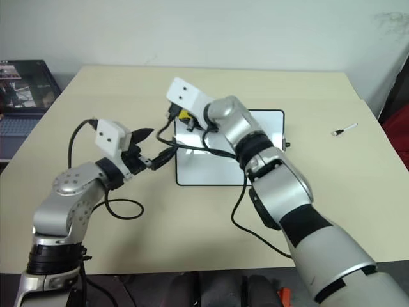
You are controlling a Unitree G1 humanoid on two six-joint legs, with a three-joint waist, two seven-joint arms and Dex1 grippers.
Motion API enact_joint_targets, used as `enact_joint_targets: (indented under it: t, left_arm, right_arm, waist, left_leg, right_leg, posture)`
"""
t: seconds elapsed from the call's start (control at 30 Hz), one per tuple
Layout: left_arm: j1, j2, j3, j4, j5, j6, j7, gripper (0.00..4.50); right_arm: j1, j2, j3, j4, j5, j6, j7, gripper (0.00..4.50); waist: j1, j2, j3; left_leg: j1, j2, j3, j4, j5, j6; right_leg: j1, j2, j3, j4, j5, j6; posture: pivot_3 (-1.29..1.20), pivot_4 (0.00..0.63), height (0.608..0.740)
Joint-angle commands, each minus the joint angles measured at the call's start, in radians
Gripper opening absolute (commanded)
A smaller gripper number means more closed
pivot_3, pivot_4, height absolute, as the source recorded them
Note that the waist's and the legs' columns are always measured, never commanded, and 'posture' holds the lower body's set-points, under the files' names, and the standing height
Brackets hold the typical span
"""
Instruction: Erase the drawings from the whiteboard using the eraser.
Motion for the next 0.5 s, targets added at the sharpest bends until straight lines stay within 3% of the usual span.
enact_joint_targets:
  t: [0.03,0.33,0.5]
  left_arm:
    - [0.001,0.008,0.028,-0.019,0.002,-0.021,-0.002,4.50]
    - [-0.005,0.007,0.015,-0.009,0.003,-0.024,-0.013,4.50]
    - [-0.002,0.003,0.014,-0.005,0.004,-0.027,-0.015,4.50]
  right_arm:
    - [0.031,-0.020,0.024,0.024,-0.031,0.008,0.009,1.30]
    - [0.093,-0.037,0.102,0.012,-0.087,0.020,0.105,1.30]
    - [0.033,-0.042,0.039,-0.068,-0.020,0.029,0.110,1.30]
  waist:
    - [0.000,0.000,0.000]
    - [0.001,0.000,0.000]
    - [0.001,0.000,0.000]
  left_leg:
    - [0.000,0.000,0.000,0.000,0.000,0.000]
    - [0.014,-0.001,-0.002,0.000,-0.001,0.001]
    - [0.015,-0.001,-0.002,0.000,0.000,0.001]
  right_leg:
    - [0.000,0.000,0.000,0.000,0.000,0.000]
    - [0.014,0.000,-0.001,0.001,0.000,0.000]
    - [0.015,0.000,-0.001,0.003,0.000,0.000]
  posture:
    - [0.00,0.150,0.740]
    - [0.00,0.150,0.740]
    - [0.00,0.150,0.740]
